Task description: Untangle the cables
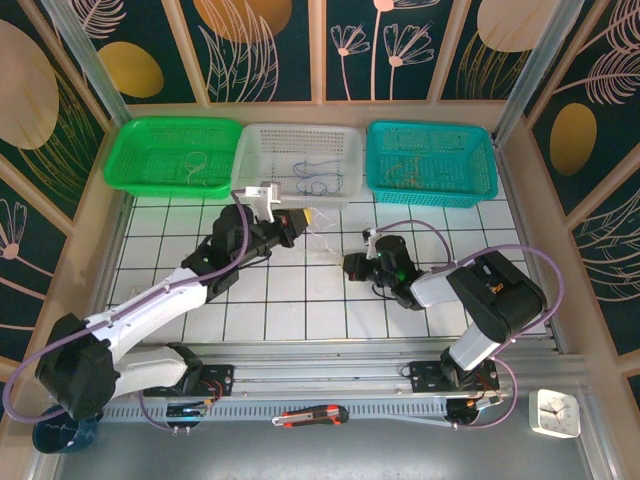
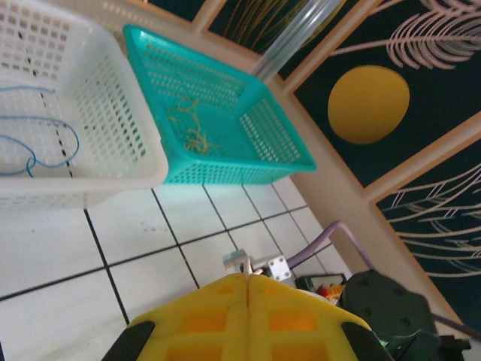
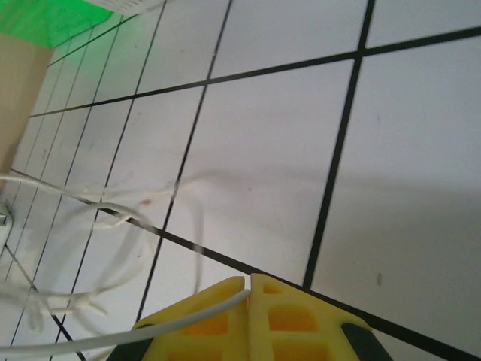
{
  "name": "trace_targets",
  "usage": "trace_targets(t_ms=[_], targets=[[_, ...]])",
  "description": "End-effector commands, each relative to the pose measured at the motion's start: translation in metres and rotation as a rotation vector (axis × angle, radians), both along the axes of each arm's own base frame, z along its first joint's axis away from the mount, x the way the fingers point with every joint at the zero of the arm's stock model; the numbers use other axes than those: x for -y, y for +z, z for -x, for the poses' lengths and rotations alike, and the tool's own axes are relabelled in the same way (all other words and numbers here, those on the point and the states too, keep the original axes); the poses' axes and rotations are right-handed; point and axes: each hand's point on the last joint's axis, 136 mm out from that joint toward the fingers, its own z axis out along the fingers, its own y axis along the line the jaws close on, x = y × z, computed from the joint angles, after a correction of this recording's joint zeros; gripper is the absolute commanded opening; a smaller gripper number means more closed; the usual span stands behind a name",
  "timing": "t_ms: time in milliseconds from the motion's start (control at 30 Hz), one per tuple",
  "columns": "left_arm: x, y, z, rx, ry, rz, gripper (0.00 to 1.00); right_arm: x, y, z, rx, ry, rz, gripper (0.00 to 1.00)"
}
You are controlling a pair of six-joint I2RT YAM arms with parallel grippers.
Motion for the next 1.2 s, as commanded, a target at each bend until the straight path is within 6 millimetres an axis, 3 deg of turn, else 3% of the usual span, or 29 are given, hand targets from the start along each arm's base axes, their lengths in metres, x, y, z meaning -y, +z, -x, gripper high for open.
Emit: trace_targets(t_ms=[0, 133, 267, 433, 633, 867, 1167], targets=[[-0.009, 0.035, -0.002, 0.09, 0.039, 0.099, 0.0, 0.007, -0.011, 0.0, -0.028, -0.029, 0.022, 0.01], [-0.01, 0.032, -0.001, 0.091, 0.04, 0.097, 0.0, 0.006, -0.003, 0.003, -0.027, -0.015, 0.018, 0.27], [-0.011, 0.026, 0.0, 0.084, 0.043, 0.095, 0.0, 0.008, 0.015, 0.005, 0.001, -0.01, 0.027, 0.39], [-0.013, 0.019, 0.0, 0.082, 0.053, 0.092, 0.0, 0.014, 0.046, 0.005, 0.052, -0.022, 0.037, 0.41], [-0.015, 0.01, 0.0, 0.073, 0.062, 0.079, 0.0, 0.01, 0.106, 0.002, 0.154, -0.017, -0.027, 0.44], [-0.017, 0.002, 0.0, 0.063, 0.07, 0.069, 0.0, -0.01, 0.169, 0.009, 0.259, 0.034, -0.119, 0.53], [-0.019, -0.005, -0.001, 0.055, 0.081, 0.057, 0.0, -0.039, 0.218, 0.022, 0.333, 0.085, -0.248, 0.56]])
